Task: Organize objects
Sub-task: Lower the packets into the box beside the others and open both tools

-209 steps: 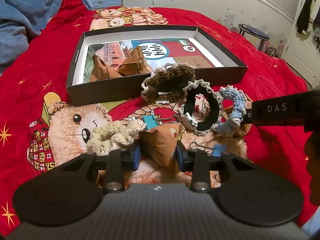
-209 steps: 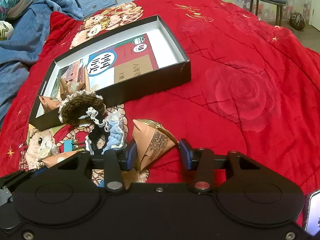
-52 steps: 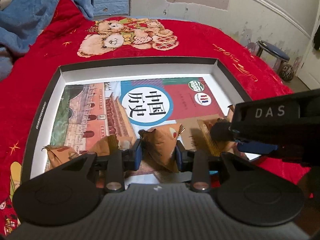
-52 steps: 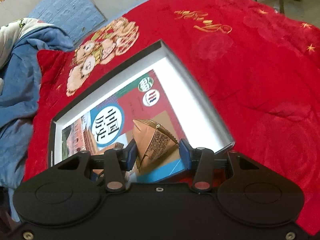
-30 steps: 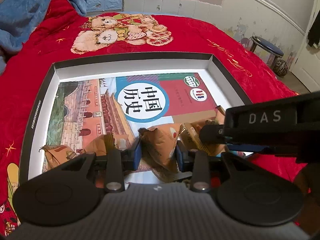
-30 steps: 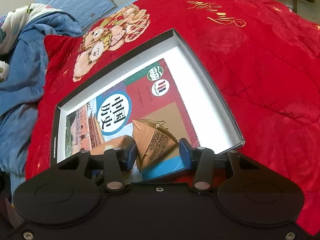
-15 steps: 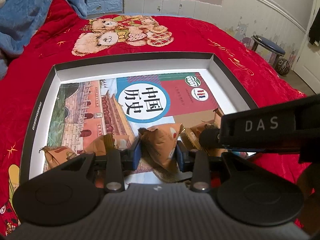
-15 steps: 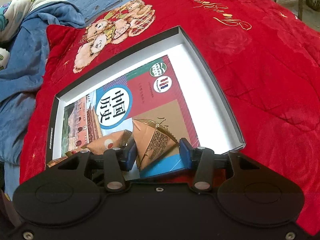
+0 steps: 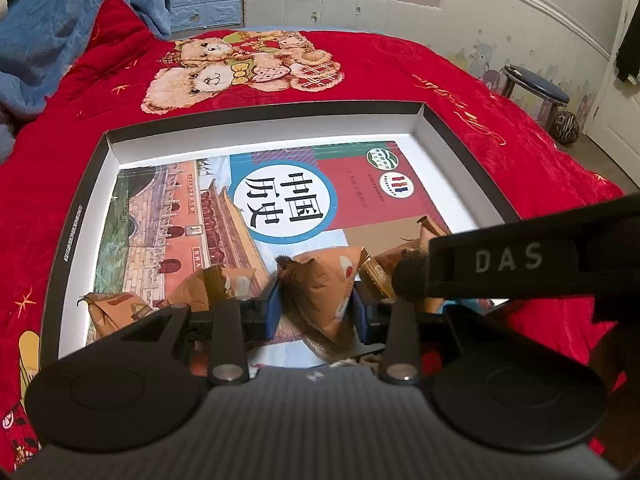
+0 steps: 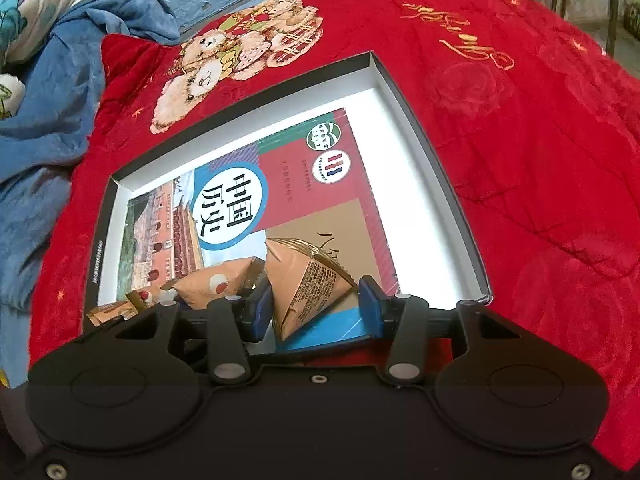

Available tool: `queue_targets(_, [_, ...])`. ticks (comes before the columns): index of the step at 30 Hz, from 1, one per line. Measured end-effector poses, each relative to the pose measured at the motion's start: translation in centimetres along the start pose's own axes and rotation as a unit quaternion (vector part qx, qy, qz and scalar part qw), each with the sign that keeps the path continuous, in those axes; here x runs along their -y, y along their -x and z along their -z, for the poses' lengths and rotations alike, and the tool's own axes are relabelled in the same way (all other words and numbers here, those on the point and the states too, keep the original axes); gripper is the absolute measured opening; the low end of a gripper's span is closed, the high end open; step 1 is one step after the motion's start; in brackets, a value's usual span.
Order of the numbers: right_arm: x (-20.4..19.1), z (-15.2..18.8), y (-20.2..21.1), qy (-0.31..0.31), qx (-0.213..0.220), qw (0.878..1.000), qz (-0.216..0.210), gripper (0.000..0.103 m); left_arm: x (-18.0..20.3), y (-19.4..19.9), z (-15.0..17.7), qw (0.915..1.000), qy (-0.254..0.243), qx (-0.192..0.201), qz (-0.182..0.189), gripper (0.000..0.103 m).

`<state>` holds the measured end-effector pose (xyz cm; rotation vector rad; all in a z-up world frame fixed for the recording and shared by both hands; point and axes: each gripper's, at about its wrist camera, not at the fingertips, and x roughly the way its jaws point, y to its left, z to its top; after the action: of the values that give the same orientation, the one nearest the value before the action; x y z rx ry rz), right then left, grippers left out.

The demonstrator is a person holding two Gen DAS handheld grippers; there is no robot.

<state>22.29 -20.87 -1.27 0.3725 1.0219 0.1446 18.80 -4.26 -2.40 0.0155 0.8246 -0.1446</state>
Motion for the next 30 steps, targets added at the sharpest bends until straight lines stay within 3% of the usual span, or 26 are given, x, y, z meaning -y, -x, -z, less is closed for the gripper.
queue_targets(7, [-0.8,0.3,-0.2,0.033,0.003,0.999,0.017,0.045,0.1,0.0,0.1,0.9999,-0.013,0.001,0.001,0.043])
queue_targets(12, [-0.2,0.1,-0.1,0.022,-0.003,1.0,0.0,0.044,-0.1,0.0,0.1,0.9999,-0.015,0.002,0.008,0.043])
queue_targets(15, [0.0,0.0,-0.1,0.022,-0.006,1.0,-0.008,0.044,-0.1,0.0,0.2,0.9997,-0.018,0.002,0.014,0.049])
queue_targets(17, [0.0,0.0,-0.1,0.023,-0.006,1.0,-0.009,0.044,-0.1,0.0,0.2,0.9997,-0.018,0.004,0.017,0.059])
queue_targets(22, [0.2,-0.1,-0.1,0.017,-0.008,1.0,-0.015,0.044,0.1,0.0,0.3,0.9995,-0.024,0.007,0.017,0.058])
queue_targets(30, [0.4,-0.1,0.1,0.011,-0.007,1.0,-0.023,0.044,-0.3,0.1,0.3,0.9997,-0.021,0.005,0.013,0.071])
